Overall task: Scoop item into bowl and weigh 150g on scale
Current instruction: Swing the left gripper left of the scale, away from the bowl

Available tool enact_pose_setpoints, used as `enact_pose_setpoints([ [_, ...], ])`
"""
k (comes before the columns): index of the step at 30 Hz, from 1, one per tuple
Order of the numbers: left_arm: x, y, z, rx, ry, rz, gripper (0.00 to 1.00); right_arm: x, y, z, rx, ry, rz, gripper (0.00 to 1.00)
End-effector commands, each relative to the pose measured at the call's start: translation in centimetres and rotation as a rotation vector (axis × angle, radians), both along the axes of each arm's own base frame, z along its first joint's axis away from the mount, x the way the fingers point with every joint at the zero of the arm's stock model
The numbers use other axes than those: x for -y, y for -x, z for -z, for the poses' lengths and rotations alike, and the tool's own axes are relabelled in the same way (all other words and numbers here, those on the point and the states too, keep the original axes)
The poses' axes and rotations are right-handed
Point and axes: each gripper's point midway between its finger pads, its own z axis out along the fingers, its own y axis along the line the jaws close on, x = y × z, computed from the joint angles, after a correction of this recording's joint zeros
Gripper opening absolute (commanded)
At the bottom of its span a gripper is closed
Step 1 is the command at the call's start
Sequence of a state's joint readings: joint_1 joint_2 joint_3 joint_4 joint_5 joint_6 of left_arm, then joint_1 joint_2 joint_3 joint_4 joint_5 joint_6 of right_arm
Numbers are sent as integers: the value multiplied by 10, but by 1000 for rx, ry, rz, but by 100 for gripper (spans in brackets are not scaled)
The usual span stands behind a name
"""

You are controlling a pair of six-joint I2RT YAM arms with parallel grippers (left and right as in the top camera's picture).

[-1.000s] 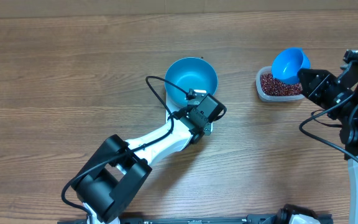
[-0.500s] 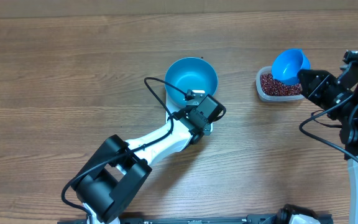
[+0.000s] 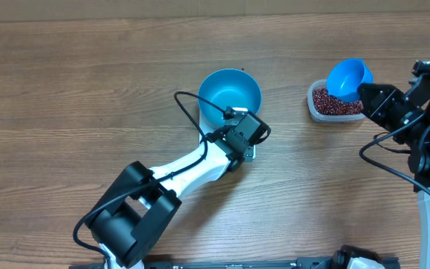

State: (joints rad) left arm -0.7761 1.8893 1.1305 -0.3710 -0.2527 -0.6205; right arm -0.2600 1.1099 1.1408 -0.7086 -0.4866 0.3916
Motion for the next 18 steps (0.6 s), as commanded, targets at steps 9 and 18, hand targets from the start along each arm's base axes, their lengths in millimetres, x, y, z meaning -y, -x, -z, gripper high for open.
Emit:
enact_pose_setpoints([
  [9,38,10,-119,101,286,162,4,2,-2,-17,44,26,6,4],
  [18,-8,13,-145,92,259,85,5,2,-1,-15,33,23,6,4],
])
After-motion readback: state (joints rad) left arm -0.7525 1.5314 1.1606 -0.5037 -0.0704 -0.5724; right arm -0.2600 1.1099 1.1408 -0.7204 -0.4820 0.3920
